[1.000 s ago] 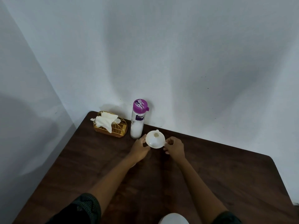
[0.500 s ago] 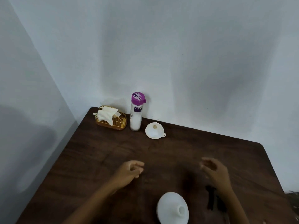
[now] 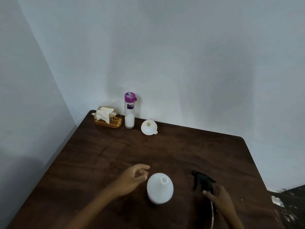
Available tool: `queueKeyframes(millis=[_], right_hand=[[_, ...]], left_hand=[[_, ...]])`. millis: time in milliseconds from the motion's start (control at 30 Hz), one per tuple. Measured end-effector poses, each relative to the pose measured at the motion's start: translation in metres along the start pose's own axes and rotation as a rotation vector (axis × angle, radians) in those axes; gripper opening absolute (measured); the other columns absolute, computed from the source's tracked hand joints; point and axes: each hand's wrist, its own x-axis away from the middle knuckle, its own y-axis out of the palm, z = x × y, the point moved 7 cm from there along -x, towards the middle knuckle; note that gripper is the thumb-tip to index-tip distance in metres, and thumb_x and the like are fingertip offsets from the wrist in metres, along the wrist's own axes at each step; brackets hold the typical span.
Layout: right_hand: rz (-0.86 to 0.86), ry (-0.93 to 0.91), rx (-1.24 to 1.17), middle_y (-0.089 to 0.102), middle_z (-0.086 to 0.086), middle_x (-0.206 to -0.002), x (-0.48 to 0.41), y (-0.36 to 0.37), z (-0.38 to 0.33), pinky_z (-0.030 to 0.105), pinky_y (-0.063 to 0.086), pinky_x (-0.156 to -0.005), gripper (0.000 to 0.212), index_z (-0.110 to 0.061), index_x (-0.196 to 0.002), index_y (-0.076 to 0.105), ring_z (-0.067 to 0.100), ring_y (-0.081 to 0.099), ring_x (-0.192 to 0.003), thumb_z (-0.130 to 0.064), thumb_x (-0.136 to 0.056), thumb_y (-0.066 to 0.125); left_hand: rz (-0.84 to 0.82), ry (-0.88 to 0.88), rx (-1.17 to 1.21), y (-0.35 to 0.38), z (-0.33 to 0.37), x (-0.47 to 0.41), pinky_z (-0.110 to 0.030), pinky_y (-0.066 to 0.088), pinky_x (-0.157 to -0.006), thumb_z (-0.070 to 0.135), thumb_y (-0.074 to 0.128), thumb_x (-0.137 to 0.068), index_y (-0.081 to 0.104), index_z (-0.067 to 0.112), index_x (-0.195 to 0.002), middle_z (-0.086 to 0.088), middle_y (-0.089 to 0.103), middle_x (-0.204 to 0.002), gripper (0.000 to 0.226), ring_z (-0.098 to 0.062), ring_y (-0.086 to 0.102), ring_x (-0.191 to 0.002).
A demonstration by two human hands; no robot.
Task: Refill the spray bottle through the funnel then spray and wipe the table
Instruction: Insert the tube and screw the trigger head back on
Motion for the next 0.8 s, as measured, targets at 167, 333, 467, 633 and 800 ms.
queueKeyframes(millis=[167, 333, 467, 633, 800], right_hand=[[0.012, -0.036, 0.028, 0.048, 0.017, -0.131, -0.011, 0.016, -0.007, 0.034, 0.048, -0.074, 0.07, -0.002, -0.131, 0.041, 0.032, 0.055, -0.108, -0.036, -0.079, 0.072], [0.088, -0.027, 0.155, 0.059, 0.015, -0.105, -0.018, 0.017, -0.012, 0.034, 0.052, -0.061, 0.045, -0.002, -0.112, 0.055, 0.025, 0.061, -0.08, -0.029, -0.08, 0.07], [0.106, -0.042, 0.07, 0.065, 0.014, -0.091, -0.012, 0.01, -0.017, 0.037, 0.055, -0.064, 0.035, 0.001, -0.104, 0.063, 0.026, 0.063, -0.075, -0.021, -0.079, 0.07], [0.163, -0.315, -0.435, 0.068, 0.015, -0.095, 0.033, -0.038, -0.091, 0.029, 0.049, -0.066, 0.033, 0.003, -0.109, 0.065, 0.021, 0.059, -0.078, -0.005, -0.078, 0.072], [0.008, -0.507, -0.951, 0.066, 0.008, -0.09, 0.09, -0.075, -0.171, 0.018, 0.054, -0.06, 0.032, 0.003, -0.112, 0.06, 0.018, 0.062, -0.073, 0.005, -0.081, 0.063]], left_hand=[[0.002, 0.011, -0.027, 0.016, 0.009, 0.014, -0.015, 0.045, -0.085, 0.011, 0.054, -0.091, 0.045, 0.023, -0.133, 0.002, 0.057, -0.116, 0.044, -0.01, 0.057, -0.106], [0.021, 0.022, -0.048, 0.031, 0.009, 0.022, -0.02, 0.046, -0.088, 0.008, 0.053, -0.089, 0.042, 0.021, -0.137, 0.004, 0.055, -0.117, 0.051, -0.013, 0.058, -0.105], [0.042, 0.037, -0.052, 0.04, 0.009, 0.028, -0.022, 0.045, -0.09, 0.008, 0.057, -0.088, 0.042, 0.022, -0.136, 0.003, 0.054, -0.121, 0.052, -0.017, 0.057, -0.108], [0.13, 0.051, -0.025, 0.033, 0.012, 0.031, -0.019, 0.048, -0.084, 0.008, 0.061, -0.085, 0.05, 0.019, -0.13, 0.004, 0.058, -0.112, 0.047, -0.013, 0.059, -0.099], [0.309, 0.126, 0.081, 0.015, 0.032, 0.031, -0.02, 0.051, -0.078, 0.004, 0.061, -0.085, 0.063, 0.013, -0.113, 0.002, 0.066, -0.097, 0.03, -0.007, 0.063, -0.084]])
